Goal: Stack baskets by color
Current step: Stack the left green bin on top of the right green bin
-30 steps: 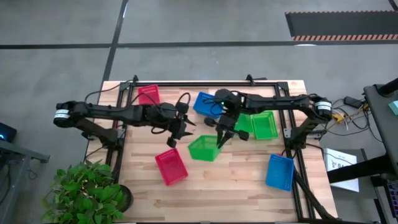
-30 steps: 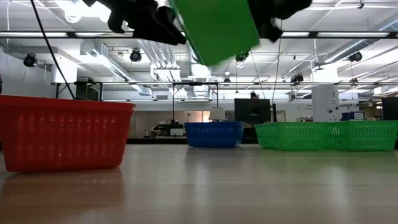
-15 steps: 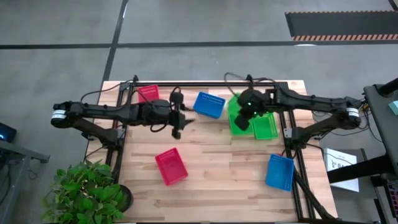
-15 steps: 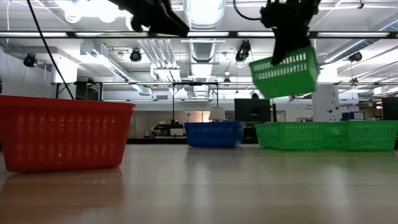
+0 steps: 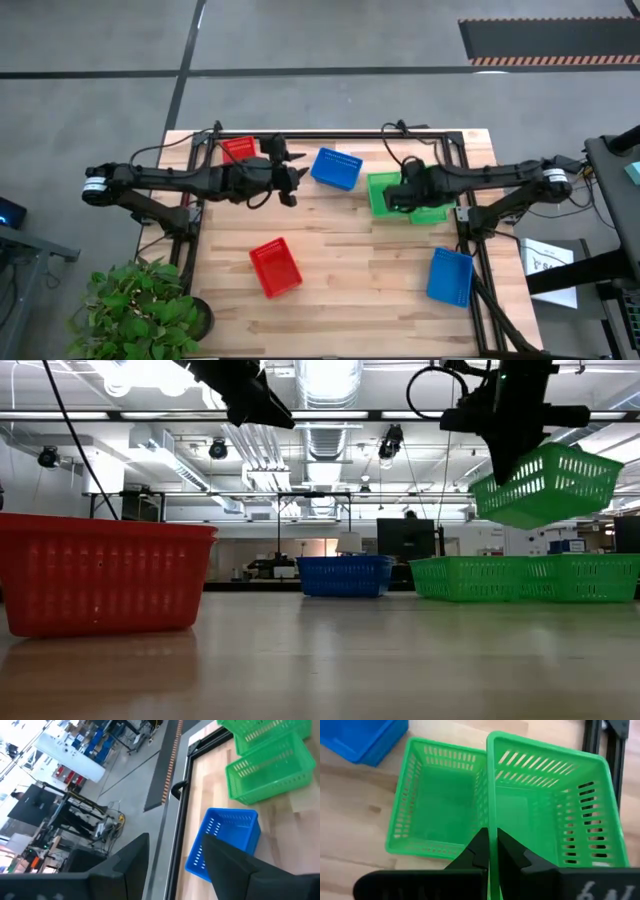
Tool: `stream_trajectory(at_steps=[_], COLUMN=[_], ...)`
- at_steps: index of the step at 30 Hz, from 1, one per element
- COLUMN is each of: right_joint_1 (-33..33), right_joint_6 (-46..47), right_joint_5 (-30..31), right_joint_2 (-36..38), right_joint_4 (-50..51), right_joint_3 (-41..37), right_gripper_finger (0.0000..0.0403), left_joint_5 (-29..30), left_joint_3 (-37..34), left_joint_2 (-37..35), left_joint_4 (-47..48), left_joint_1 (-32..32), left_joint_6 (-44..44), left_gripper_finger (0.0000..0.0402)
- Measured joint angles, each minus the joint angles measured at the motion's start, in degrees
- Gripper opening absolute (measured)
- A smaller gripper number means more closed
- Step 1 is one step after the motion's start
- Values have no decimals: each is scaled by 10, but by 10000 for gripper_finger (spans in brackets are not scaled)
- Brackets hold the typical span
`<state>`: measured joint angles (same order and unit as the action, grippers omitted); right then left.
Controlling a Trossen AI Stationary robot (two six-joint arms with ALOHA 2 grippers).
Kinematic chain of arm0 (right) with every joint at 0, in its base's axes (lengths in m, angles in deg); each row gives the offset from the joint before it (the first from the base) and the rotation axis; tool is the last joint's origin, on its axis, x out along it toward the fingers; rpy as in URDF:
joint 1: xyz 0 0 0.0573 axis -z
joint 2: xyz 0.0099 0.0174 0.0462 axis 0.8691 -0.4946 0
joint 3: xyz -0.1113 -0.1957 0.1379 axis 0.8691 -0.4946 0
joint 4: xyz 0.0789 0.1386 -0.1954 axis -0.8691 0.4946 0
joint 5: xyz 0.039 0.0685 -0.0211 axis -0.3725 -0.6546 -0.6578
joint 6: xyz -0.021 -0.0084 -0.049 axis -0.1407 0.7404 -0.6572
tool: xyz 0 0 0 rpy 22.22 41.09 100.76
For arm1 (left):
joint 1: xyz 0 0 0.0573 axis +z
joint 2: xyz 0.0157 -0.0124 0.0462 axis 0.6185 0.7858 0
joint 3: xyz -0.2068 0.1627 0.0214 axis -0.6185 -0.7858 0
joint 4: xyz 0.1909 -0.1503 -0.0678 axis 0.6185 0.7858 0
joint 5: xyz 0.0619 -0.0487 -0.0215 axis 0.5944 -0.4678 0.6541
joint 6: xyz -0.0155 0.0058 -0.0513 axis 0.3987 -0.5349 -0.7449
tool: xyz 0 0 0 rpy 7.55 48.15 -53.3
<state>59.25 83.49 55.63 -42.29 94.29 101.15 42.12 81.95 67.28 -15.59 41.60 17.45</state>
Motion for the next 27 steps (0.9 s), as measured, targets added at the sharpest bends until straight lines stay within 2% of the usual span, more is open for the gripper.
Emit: stream_trajectory(at_steps=[5, 12, 19, 27], right_joint_1=[-13, 14, 31, 33], right_joint_6=[61, 65, 62, 60], right_joint_5=[8, 19, 23, 23], right_joint_2=[-47, -97, -120, -119], right_joint_4=[7, 16, 12, -41], right_joint_3=[-9, -19, -48, -81], right_gripper_finger=[9, 9, 9, 9], left_joint_5=[0, 1, 1, 1], left_joint_3=[-13, -32, -33, -33], left_joint_2=[0, 0, 0, 0], left_joint_4=[0, -8, -8, -8], left_joint_1=[3, 3, 3, 3], left_joint_6=[2, 15, 2, 1], left_gripper_finger=[166, 166, 166, 166])
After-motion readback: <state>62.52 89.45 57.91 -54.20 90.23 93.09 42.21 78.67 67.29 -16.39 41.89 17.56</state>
